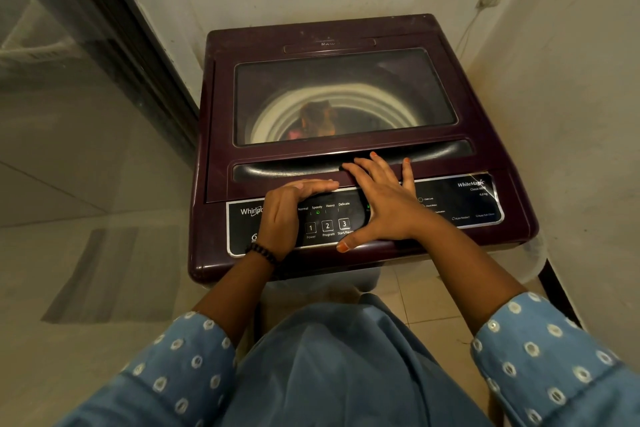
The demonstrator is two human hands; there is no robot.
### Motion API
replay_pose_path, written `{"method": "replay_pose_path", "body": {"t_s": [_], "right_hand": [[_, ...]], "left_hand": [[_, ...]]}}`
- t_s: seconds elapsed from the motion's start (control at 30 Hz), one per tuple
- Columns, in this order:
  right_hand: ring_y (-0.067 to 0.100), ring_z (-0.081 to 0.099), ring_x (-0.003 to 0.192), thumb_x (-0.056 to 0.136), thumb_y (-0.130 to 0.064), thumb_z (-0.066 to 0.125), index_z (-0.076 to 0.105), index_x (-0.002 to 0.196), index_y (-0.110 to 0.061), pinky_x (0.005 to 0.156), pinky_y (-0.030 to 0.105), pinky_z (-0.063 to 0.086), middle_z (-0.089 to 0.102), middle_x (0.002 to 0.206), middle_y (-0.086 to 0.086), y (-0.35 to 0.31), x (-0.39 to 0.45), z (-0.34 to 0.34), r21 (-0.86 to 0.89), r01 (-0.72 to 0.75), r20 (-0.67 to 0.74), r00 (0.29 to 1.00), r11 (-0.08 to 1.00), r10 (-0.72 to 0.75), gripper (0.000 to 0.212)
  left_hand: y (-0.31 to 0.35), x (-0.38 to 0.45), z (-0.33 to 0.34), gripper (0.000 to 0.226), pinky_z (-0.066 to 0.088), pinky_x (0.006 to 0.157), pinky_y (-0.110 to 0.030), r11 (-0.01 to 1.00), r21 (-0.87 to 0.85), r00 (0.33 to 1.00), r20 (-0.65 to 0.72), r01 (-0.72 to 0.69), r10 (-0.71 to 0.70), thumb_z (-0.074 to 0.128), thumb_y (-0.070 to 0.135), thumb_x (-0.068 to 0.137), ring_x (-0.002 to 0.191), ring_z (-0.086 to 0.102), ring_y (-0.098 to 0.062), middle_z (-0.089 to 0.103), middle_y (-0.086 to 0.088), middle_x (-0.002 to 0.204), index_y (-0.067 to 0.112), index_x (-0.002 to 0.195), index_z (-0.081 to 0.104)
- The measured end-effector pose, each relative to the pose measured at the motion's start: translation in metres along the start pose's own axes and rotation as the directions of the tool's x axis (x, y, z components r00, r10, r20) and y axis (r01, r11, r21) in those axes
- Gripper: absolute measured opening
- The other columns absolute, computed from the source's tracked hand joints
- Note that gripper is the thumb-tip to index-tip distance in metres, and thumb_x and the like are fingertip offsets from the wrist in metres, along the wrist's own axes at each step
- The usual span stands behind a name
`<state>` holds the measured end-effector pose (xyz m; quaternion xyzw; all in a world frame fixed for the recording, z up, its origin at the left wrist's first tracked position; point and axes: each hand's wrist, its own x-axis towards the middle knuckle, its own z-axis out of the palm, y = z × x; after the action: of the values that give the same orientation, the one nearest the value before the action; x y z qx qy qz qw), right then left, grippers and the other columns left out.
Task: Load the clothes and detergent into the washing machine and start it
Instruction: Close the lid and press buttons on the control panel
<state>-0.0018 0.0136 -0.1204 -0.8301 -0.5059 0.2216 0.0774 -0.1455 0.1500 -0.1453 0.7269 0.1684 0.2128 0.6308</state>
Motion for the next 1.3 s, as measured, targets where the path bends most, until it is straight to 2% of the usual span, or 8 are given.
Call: {"method": "replay_pose_path", "body": {"t_s": [0.17, 0.33, 0.53, 0.63, 0.77, 0.93, 1.13, 1.3], "right_hand": [[0.017, -0.017, 0.148, 0.046, -0.083, 0.069, 0.002, 0.153, -0.028, 0.110, 0.058, -0.024, -0.001, 0.162, -0.003, 0.001, 0.001, 0.002, -0.009, 0.004, -0.007, 1.000, 1.000, -0.004, 0.139], [0.016, -0.017, 0.148, 0.034, -0.093, 0.048, 0.001, 0.153, -0.029, 0.110, 0.057, -0.024, -0.001, 0.162, -0.003, 0.004, 0.002, 0.004, 0.003, 0.007, -0.023, 1.000, 1.000, -0.007, 0.143], [0.016, -0.017, 0.148, 0.048, -0.081, 0.070, 0.002, 0.154, -0.029, 0.110, 0.055, -0.025, -0.001, 0.162, -0.003, 0.004, -0.001, 0.004, 0.000, 0.009, -0.033, 0.999, 1.000, -0.009, 0.136], [0.016, -0.019, 0.147, 0.049, -0.082, 0.068, -0.001, 0.154, -0.029, 0.110, 0.055, -0.025, -0.004, 0.162, -0.003, 0.004, -0.002, 0.005, -0.018, 0.016, -0.040, 0.999, 1.000, -0.017, 0.136], [0.017, -0.026, 0.145, 0.051, -0.087, 0.062, -0.009, 0.153, -0.028, 0.110, 0.056, -0.025, -0.013, 0.162, -0.003, 0.006, -0.003, 0.006, -0.082, 0.028, -0.049, 0.998, 0.996, -0.032, 0.137], [0.019, -0.028, 0.144, 0.057, -0.091, 0.049, -0.011, 0.153, -0.026, 0.111, 0.056, -0.022, -0.020, 0.161, 0.001, 0.010, -0.006, 0.010, -0.142, 0.064, -0.087, 0.993, 0.988, -0.077, 0.131], [0.022, -0.024, 0.146, 0.059, -0.096, 0.017, -0.010, 0.153, -0.024, 0.112, 0.055, -0.019, -0.017, 0.162, 0.004, 0.012, -0.014, 0.012, -0.234, 0.077, -0.129, 0.986, 0.969, -0.109, 0.121], [0.028, -0.003, 0.150, 0.082, -0.082, 0.016, 0.012, 0.154, -0.023, 0.115, 0.062, 0.002, 0.006, 0.163, 0.009, 0.018, -0.017, 0.021, -0.224, 0.051, -0.264, 0.958, 0.973, -0.112, 0.093]], "left_hand": [[0.001, 0.000, 0.000, 0.053, 0.048, 0.099, -0.030, 1.000, 0.027, 1.000, -0.005, 0.006, -0.006, 0.022, 0.029, 0.093, 0.111, 0.065, -0.013, 0.072, -0.003, 0.111, 0.016, 0.104, 0.072], [0.001, 0.000, 0.001, 0.054, 0.047, 0.095, -0.021, 0.997, 0.081, 1.000, -0.010, -0.012, 0.013, 0.020, 0.032, 0.093, 0.111, 0.064, -0.008, 0.071, 0.003, 0.111, 0.021, 0.105, 0.071], [0.002, -0.003, 0.006, 0.052, 0.047, 0.100, -0.031, 0.995, 0.094, 0.997, -0.061, -0.041, 0.047, 0.024, 0.030, 0.095, 0.116, 0.063, -0.013, 0.071, -0.003, 0.116, 0.013, 0.110, 0.072], [0.005, -0.007, 0.011, 0.048, 0.041, 0.108, -0.030, 0.968, 0.233, 0.994, -0.037, -0.094, 0.106, 0.028, 0.032, 0.099, 0.127, 0.055, -0.009, 0.064, -0.002, 0.129, 0.012, 0.122, 0.065], [0.002, -0.004, 0.014, 0.050, 0.013, 0.122, -0.033, 0.886, 0.443, 0.986, -0.020, -0.138, 0.164, 0.027, 0.032, 0.101, 0.148, 0.021, -0.013, 0.034, -0.002, 0.155, 0.013, 0.144, 0.042], [-0.001, 0.001, 0.023, 0.059, -0.010, 0.121, -0.033, 0.661, 0.742, 0.991, 0.039, -0.115, 0.129, 0.024, 0.039, 0.099, 0.149, -0.012, -0.009, 0.004, 0.002, 0.161, 0.017, 0.153, 0.015], [-0.006, 0.003, 0.027, 0.064, 0.001, 0.121, -0.046, 0.422, 0.900, 0.992, 0.069, -0.108, 0.107, 0.022, 0.045, 0.099, 0.149, -0.005, -0.016, 0.006, -0.004, 0.161, 0.012, 0.154, 0.016], [-0.008, 0.007, 0.039, 0.069, 0.002, 0.120, -0.049, 0.272, 0.962, 0.998, -0.033, 0.017, 0.055, 0.017, 0.052, 0.098, 0.150, 0.001, -0.024, 0.008, -0.010, 0.162, 0.012, 0.154, 0.013]]}}
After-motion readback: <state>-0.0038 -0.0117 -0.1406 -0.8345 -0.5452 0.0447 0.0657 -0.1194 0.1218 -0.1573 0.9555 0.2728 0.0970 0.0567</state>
